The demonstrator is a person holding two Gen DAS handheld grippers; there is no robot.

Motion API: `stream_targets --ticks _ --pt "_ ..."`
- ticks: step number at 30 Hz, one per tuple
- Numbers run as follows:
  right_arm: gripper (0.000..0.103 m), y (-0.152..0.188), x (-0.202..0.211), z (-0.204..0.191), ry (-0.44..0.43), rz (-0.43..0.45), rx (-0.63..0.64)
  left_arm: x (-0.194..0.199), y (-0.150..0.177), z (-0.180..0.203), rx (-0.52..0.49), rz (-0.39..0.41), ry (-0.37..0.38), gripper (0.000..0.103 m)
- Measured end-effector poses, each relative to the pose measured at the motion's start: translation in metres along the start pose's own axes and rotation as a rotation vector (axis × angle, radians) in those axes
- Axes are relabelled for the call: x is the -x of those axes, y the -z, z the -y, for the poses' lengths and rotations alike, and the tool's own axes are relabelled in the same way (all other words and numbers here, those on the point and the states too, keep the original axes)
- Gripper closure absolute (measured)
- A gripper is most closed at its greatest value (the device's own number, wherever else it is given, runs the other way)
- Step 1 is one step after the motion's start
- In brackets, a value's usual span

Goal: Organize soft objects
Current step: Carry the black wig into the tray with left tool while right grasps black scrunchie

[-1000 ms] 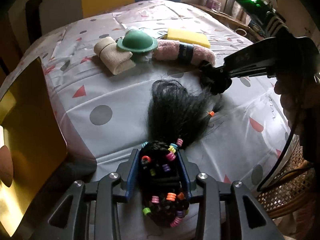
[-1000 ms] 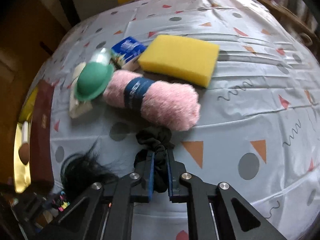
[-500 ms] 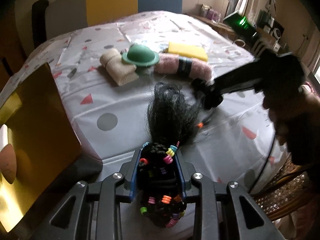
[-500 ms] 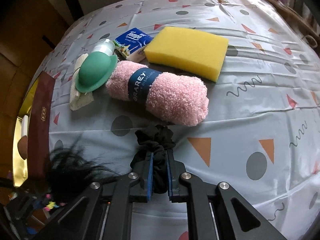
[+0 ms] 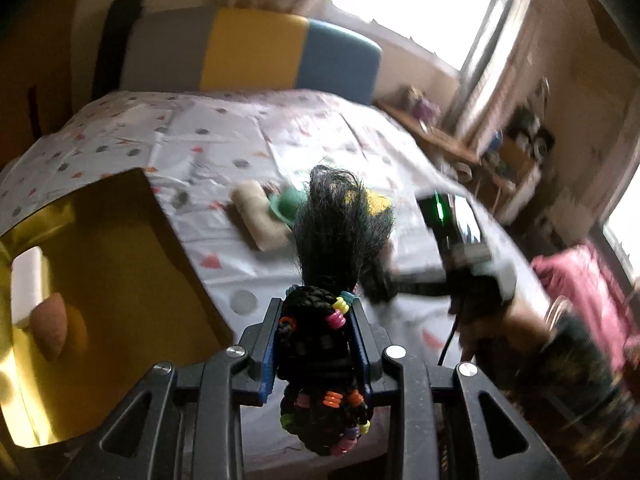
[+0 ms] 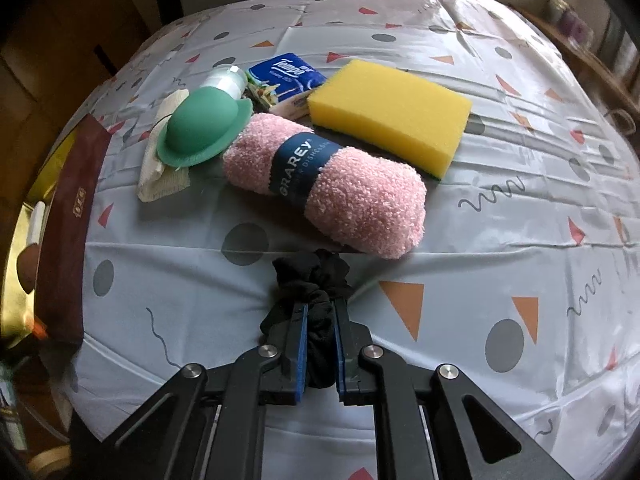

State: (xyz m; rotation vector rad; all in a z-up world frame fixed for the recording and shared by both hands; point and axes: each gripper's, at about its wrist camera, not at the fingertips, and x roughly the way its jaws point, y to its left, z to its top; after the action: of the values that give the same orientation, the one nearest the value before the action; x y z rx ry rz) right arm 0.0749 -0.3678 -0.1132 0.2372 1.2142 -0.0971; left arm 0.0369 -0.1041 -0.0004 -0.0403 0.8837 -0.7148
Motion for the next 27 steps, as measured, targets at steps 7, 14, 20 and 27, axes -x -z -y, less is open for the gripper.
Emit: stream_targets --ticks 7,14,20,27 --pt "0.092 0.001 -0.002 -0.009 0.023 0.006 0.033 0.023 -0.038 -0.089 0.221 0.088 -0.159 0.073" --pt "0.092 0.005 0.001 -0.01 0.042 0.012 0.065 -0.018 -0.042 -0.183 0.459 -0.013 -0.279 0.073" --pt "0.092 0.005 0.0 -0.013 0.05 0.016 0.08 -0.048 -0.046 -0.222 0.536 -0.07 -0.369 0.065" --pt "0.092 0.004 -0.001 -0.015 0.064 0.019 0.097 -0.035 -0.041 -0.218 0.507 -0.07 -0.442 0.053"
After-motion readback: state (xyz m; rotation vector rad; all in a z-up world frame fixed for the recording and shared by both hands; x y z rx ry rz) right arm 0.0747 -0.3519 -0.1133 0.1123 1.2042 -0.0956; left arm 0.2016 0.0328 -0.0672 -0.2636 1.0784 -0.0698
